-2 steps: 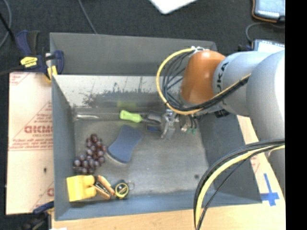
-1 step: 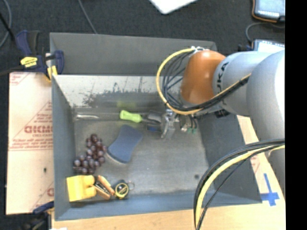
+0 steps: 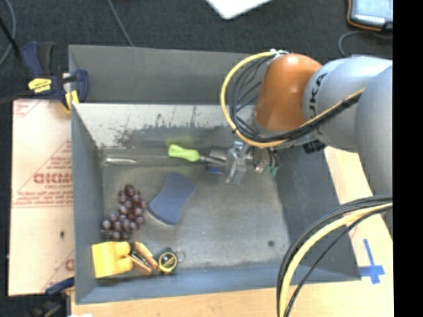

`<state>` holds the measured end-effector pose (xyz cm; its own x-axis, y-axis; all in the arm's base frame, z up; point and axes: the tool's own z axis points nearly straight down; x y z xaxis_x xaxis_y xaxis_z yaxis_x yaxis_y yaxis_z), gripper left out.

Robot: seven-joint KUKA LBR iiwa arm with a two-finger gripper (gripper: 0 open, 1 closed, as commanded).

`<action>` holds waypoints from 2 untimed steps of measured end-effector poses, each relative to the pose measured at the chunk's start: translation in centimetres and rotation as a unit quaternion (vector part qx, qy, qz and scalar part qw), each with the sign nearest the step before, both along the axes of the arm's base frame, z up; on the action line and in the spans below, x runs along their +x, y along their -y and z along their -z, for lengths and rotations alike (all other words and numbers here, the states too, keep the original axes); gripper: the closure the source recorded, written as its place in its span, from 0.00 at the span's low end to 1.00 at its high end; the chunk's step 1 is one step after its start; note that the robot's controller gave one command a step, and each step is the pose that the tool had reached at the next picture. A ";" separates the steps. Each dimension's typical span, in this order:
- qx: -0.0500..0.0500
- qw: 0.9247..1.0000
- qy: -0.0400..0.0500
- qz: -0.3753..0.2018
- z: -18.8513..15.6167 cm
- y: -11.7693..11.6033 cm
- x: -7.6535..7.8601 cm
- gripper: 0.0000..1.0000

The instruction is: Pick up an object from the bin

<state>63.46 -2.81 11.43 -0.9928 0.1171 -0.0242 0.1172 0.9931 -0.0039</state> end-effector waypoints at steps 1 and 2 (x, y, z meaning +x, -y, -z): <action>0.000 1.000 0.005 0.015 -4.5 -0.7 -0.4 1.00; 0.001 1.000 0.000 0.025 -8.3 1.6 -0.3 1.00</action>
Offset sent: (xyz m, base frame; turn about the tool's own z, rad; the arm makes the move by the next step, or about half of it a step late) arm 0.0027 -0.0582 0.1683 0.0858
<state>63.18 -4.38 19.70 -0.9856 0.1673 -0.0235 0.1674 0.9859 -0.0021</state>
